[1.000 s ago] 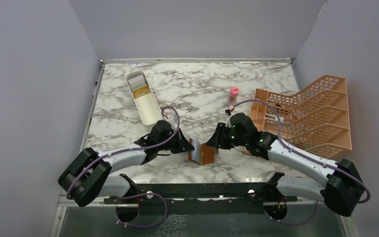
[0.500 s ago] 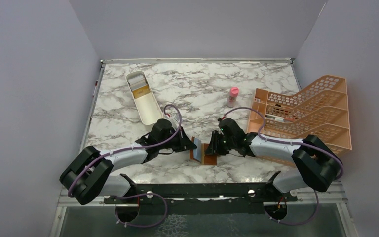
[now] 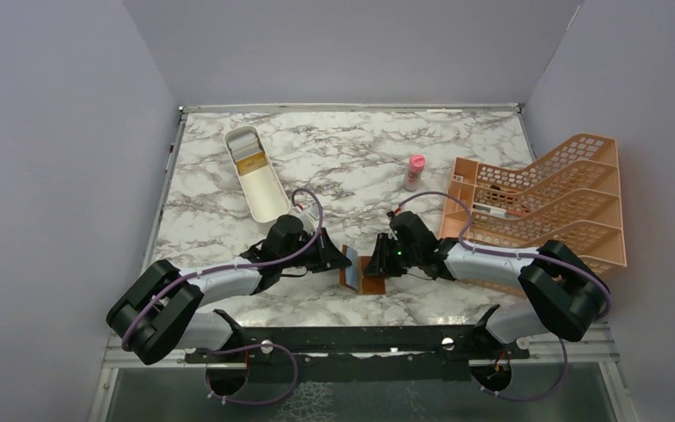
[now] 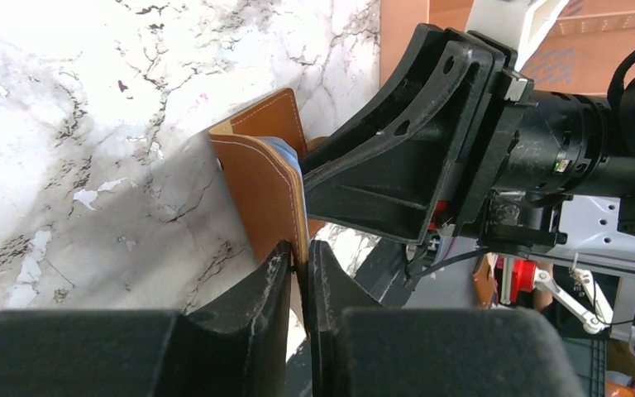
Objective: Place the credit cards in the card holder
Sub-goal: Open the card holder at the center of the board.
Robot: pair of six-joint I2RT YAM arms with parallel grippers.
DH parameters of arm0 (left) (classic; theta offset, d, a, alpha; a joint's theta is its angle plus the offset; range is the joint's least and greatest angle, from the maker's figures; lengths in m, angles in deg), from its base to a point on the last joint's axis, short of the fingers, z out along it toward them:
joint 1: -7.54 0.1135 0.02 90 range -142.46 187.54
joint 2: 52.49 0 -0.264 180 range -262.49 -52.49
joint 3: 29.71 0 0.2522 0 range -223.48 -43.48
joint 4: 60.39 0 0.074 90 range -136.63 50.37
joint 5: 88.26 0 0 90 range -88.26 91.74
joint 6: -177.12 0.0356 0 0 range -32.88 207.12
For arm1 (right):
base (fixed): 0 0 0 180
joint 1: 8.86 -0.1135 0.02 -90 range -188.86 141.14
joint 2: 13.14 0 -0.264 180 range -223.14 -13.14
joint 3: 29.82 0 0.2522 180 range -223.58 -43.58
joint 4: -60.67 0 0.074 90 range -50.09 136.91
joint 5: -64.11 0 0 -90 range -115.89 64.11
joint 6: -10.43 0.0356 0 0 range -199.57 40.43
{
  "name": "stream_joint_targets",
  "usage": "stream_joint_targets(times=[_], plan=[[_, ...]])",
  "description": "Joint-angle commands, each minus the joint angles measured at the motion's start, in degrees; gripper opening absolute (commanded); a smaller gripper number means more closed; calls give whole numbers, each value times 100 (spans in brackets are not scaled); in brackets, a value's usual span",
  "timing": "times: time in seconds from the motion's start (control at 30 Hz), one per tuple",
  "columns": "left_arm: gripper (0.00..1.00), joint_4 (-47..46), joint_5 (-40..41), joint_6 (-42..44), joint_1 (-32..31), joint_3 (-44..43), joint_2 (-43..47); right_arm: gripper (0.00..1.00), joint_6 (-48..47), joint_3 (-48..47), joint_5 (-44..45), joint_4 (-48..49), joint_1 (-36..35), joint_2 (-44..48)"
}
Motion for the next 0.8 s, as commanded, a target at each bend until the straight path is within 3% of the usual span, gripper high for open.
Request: stream_joint_targets(times=[0.0,0.13,0.4,0.53,0.6,0.67,0.77], plan=[[13,-378,-305,-4,-22,72,-17,32,-25,114,181,124,9,-60],[4,-454,-287,-18,-19,101,16,32,-30,130,182,122,9,-33],[19,-554,-306,-49,-27,156,123,32,-58,149,142,192,9,-57],[6,-622,-286,-77,-27,196,123,32,-56,151,151,157,9,-18],[7,-648,-313,-78,-27,207,114,32,-64,149,170,119,9,26],[0,-653,-277,-57,-27,219,98,32,-73,149,202,67,11,89],[0,-636,-38,-173,-29,285,-27,32,-128,-8,312,-377,9,311]])
